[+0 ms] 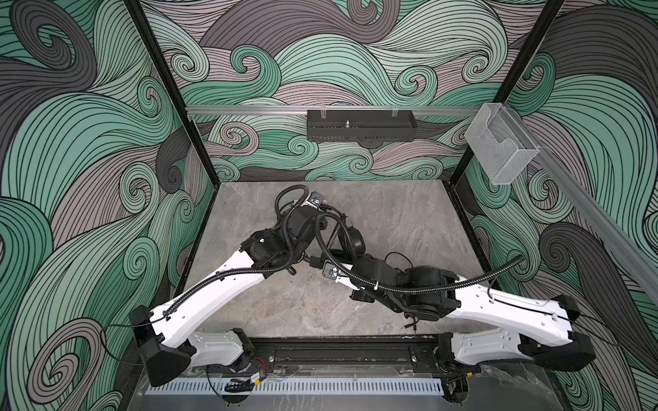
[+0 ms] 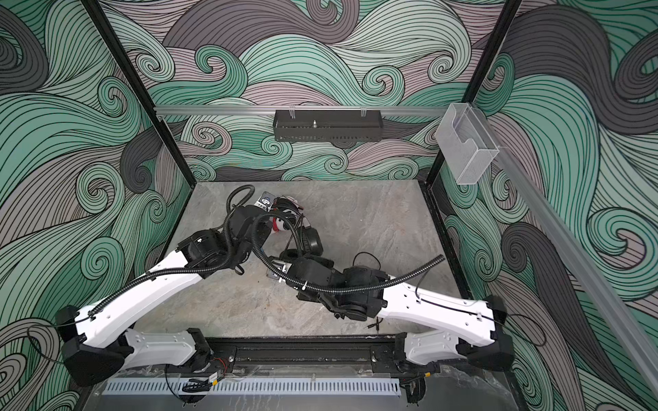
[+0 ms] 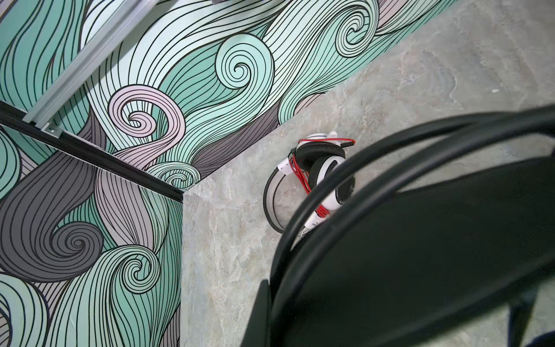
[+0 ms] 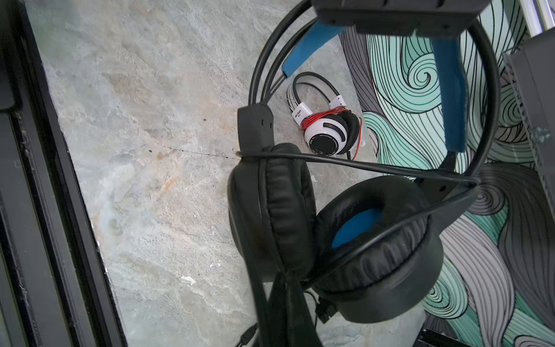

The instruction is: Wrap the headphones

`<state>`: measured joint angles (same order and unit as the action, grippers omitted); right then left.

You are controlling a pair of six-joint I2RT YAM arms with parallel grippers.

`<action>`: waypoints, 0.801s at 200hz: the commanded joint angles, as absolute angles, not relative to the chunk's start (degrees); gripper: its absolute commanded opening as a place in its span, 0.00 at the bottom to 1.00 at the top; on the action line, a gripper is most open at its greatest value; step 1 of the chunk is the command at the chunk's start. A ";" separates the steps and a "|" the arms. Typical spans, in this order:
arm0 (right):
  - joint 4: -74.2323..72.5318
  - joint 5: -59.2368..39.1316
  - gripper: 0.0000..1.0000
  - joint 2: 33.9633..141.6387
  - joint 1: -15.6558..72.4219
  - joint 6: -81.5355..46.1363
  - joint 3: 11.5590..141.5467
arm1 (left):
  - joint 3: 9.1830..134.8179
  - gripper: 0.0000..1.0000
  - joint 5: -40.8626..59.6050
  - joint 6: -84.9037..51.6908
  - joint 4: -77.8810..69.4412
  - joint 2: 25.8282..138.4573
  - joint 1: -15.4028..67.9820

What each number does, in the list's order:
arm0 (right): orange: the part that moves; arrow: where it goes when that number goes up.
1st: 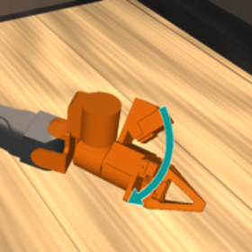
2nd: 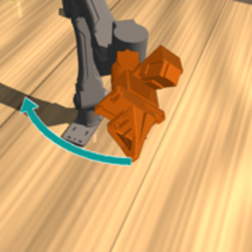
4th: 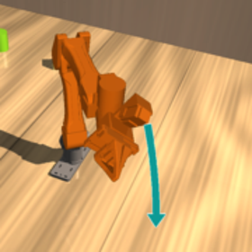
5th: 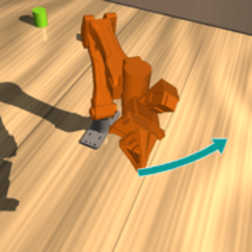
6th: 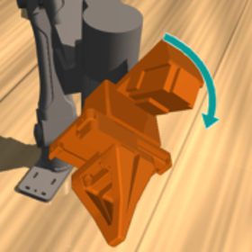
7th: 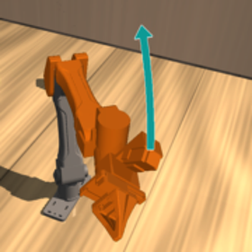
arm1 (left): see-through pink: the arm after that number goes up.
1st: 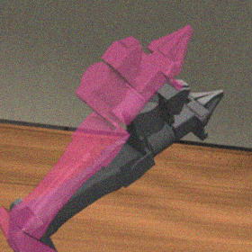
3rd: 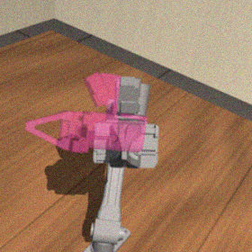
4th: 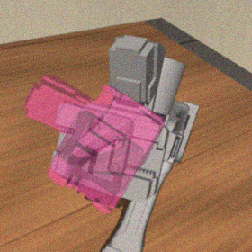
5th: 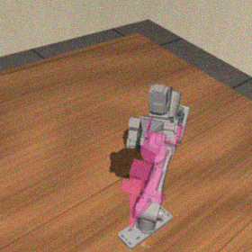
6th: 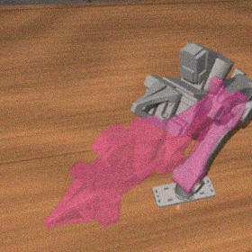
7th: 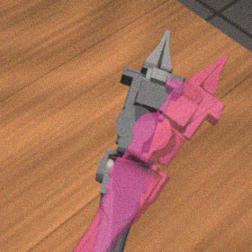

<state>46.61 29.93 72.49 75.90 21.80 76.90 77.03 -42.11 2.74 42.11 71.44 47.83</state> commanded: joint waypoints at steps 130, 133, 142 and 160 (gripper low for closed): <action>44.24 33.69 0.07 74.60 76.30 36.91 84.59 | 86.36 0.00 -27.56 -3.24 59.32 69.96 48.78; 44.44 34.00 0.07 74.39 76.29 37.18 84.48 | 86.25 0.00 -27.63 -3.03 59.57 69.77 48.77; 45.13 34.81 0.08 74.05 76.08 37.97 84.17 | 85.92 0.00 -27.65 -2.45 59.95 68.81 48.87; 46.39 36.55 0.10 74.29 75.94 39.64 83.77 | 86.40 0.00 -27.45 -0.92 61.35 68.12 48.95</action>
